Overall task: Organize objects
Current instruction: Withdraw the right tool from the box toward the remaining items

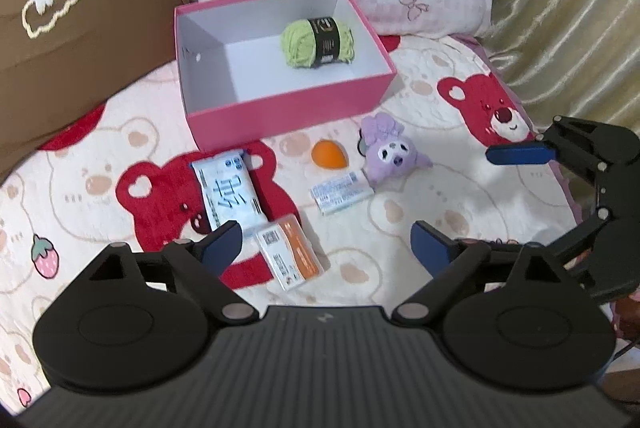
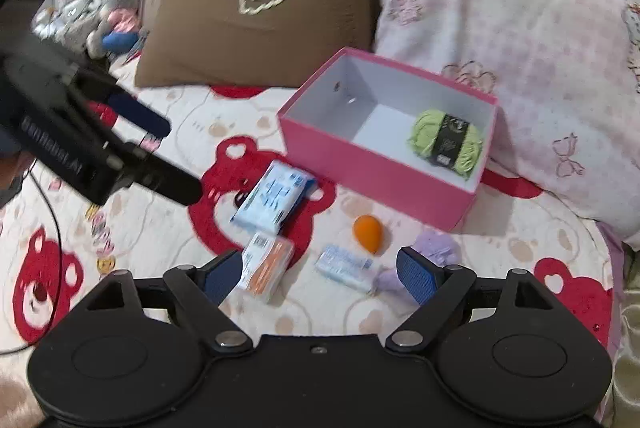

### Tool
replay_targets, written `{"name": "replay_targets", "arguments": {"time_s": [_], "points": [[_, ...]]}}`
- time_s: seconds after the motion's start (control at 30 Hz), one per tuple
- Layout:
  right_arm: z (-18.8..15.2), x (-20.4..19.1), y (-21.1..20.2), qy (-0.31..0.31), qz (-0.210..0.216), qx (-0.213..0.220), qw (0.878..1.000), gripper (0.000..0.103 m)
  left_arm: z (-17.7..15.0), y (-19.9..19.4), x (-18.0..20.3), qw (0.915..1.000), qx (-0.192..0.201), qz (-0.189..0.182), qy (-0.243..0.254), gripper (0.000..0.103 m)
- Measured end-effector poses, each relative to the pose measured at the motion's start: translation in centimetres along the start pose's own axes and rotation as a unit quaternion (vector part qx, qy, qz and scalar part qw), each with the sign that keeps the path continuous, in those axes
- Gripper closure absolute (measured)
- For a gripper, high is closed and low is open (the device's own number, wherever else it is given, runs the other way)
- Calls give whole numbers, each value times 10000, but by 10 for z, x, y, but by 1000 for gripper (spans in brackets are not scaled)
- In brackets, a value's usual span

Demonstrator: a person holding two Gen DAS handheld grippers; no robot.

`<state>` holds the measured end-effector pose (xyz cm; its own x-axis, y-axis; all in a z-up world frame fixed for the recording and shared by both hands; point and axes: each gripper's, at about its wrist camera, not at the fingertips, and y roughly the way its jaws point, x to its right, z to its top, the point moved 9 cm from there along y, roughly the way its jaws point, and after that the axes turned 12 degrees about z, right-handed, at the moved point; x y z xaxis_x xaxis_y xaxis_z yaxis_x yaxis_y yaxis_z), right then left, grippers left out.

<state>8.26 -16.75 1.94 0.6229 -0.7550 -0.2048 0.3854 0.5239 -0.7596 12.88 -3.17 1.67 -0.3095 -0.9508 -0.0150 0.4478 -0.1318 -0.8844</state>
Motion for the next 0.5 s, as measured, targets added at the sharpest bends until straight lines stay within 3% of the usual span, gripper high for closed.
{"name": "replay_targets", "arguments": {"time_s": [0.33,0.5], "points": [[-32,-22,23,68,503,-308,9982,16,-33,24,-2,9991,-321,-203,-205,7],[-42,-24,40,184,641,-261,9974,16,-44,36,-3,9992,-260,-208,-242,6]]}}
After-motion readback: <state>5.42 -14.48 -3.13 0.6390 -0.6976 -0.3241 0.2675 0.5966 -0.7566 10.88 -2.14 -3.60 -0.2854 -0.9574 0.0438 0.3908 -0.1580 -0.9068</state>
